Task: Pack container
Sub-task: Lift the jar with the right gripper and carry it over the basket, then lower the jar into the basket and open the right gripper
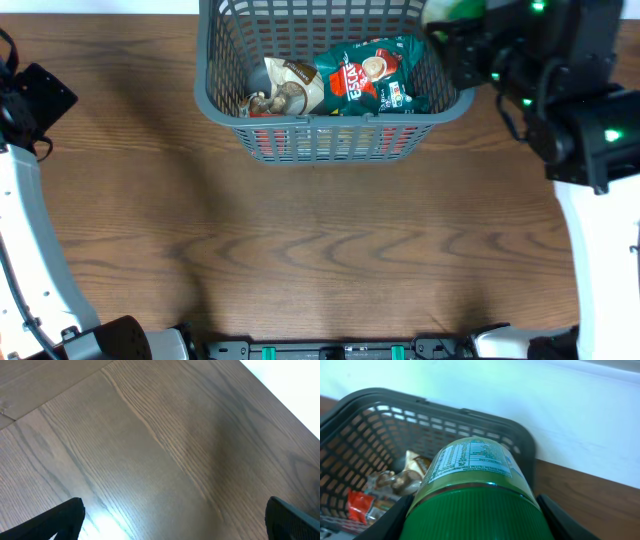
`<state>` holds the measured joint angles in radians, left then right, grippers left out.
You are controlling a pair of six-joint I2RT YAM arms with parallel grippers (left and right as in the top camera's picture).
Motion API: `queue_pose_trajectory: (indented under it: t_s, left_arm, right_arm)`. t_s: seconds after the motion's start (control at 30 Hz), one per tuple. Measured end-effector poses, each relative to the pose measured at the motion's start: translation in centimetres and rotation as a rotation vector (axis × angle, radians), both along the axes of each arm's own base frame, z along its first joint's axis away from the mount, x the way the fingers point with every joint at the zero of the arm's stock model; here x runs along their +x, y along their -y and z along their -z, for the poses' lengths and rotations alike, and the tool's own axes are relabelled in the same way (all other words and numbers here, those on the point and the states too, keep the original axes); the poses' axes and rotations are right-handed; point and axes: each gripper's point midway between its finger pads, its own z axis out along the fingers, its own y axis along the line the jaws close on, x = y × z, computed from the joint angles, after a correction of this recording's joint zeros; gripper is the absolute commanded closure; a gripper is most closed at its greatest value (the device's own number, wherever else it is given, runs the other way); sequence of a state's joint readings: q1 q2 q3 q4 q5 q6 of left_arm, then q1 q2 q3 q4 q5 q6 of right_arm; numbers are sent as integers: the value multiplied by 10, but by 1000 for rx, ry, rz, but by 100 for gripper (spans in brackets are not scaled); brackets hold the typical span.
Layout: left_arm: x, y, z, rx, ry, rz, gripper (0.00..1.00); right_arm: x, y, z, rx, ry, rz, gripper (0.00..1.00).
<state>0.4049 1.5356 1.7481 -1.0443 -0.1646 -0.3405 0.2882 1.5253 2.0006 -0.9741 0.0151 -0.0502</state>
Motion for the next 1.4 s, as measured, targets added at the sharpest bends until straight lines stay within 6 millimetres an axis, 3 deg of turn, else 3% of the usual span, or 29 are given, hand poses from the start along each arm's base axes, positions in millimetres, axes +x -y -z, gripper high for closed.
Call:
queue_pose_trajectory:
  t_s: [0.33,0.47,0.63,1.0,1.23,1.4]
  left_arm:
    - [0,0,0,0,0,0,1]
    - [0,0,0,0,0,0,2]
    - [0,0,0,0,0,0,1]
    - [0,0,0,0,0,0,1]
    - [0,0,0,0,0,0,1]
    - [0,0,0,0,0,0,1]
  right_arm:
    - [42,-67,62,-87,-135,-104,99]
    - [55,-80,65,-102,-153,-116,99]
    - [62,-81,66,-117,-177,-110,99]
    - [73,-86,133,-189,-356,-111,99]
    - [71,-85,138,-197,-376,-111,99]
    - [68,-83,160,-224,-447,-112,99]
